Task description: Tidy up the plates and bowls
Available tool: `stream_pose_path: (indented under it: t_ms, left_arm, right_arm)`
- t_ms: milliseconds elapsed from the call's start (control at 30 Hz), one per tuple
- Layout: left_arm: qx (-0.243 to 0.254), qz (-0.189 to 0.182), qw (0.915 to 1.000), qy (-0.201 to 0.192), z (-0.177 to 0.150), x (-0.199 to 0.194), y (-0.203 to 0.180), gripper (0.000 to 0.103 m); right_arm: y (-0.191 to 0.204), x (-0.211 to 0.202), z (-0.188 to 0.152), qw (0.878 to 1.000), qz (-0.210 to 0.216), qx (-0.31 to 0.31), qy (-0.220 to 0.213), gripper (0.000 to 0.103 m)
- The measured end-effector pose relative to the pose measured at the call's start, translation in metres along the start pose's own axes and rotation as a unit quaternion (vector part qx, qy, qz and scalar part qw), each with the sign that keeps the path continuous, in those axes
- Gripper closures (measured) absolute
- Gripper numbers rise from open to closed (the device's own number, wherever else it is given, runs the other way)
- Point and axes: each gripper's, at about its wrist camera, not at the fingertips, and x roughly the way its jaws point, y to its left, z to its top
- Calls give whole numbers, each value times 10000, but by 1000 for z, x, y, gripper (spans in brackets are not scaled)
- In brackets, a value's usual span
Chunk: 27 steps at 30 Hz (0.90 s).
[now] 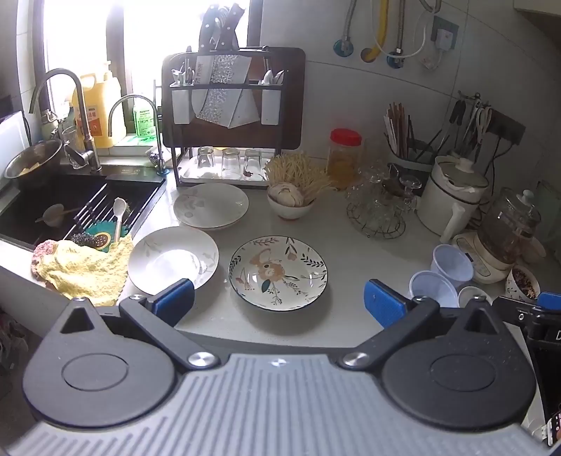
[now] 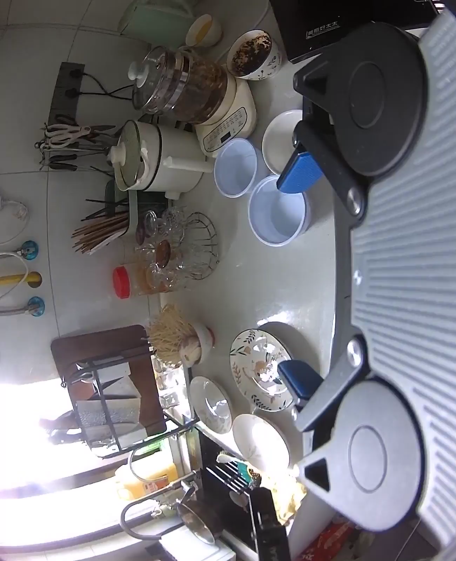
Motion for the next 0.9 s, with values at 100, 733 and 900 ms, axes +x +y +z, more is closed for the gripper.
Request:
stream_pose_path:
  t_ms: [100, 733, 900]
  left_arm:
    - [-94, 30, 9999, 88, 0, 4, 4, 0]
    - [-61, -294, 9991, 306, 4, 16, -3, 0]
    - [-62, -408, 9987, 291, 9, 16, -4, 0]
  right_arm:
    - [1, 0, -1, 10000, 53, -11, -58, 0]
    - [-4, 2, -6, 9998, 2, 180, -9, 0]
    - [-3, 1, -8, 9998, -21, 204, 3, 0]
